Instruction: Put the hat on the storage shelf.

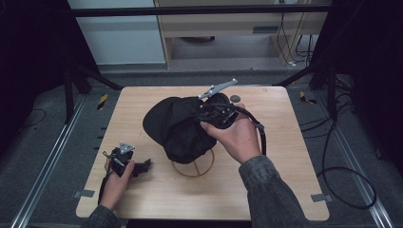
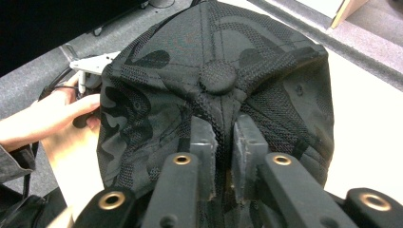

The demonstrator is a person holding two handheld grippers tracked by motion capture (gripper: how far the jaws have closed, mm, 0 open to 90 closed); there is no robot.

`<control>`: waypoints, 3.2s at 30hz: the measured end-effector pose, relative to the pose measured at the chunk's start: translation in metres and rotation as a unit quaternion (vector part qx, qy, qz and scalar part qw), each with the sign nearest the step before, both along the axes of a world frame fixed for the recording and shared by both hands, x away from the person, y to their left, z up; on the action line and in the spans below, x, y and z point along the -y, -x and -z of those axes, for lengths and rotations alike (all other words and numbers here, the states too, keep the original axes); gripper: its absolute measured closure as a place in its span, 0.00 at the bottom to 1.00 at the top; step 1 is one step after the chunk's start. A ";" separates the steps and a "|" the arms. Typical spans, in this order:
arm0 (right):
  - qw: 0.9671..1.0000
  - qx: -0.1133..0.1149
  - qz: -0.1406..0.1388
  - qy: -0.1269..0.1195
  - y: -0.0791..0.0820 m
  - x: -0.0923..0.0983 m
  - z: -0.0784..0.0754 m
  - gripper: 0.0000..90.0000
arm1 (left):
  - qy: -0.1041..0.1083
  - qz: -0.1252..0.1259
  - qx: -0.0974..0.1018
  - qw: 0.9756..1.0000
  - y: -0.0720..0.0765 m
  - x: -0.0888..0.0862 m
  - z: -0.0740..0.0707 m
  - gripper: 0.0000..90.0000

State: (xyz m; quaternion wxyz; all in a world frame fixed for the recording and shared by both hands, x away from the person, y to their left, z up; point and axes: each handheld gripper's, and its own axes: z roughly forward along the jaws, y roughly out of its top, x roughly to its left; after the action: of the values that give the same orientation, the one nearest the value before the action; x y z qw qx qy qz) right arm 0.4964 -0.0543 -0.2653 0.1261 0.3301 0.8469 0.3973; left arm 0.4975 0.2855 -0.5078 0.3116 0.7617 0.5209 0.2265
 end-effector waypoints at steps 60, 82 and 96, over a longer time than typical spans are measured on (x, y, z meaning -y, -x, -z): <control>0.998 0.028 0.045 -0.030 0.025 0.077 -0.010 0.69 | 0.000 0.000 0.000 1.000 0.000 0.000 0.000 0.00; 0.992 0.041 0.110 -0.042 0.028 0.110 0.005 0.28 | 0.001 -0.001 0.001 1.000 0.000 0.000 0.000 0.00; 0.984 0.038 0.170 -0.049 0.024 0.132 0.076 0.11 | 0.000 0.000 0.000 1.000 0.000 0.000 0.000 0.00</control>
State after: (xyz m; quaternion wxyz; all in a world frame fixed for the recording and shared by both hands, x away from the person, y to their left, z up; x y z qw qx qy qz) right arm 0.4721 -0.1860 -0.3408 0.2076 0.4594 0.7529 0.4230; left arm 0.4974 0.2855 -0.5080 0.3118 0.7617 0.5209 0.2266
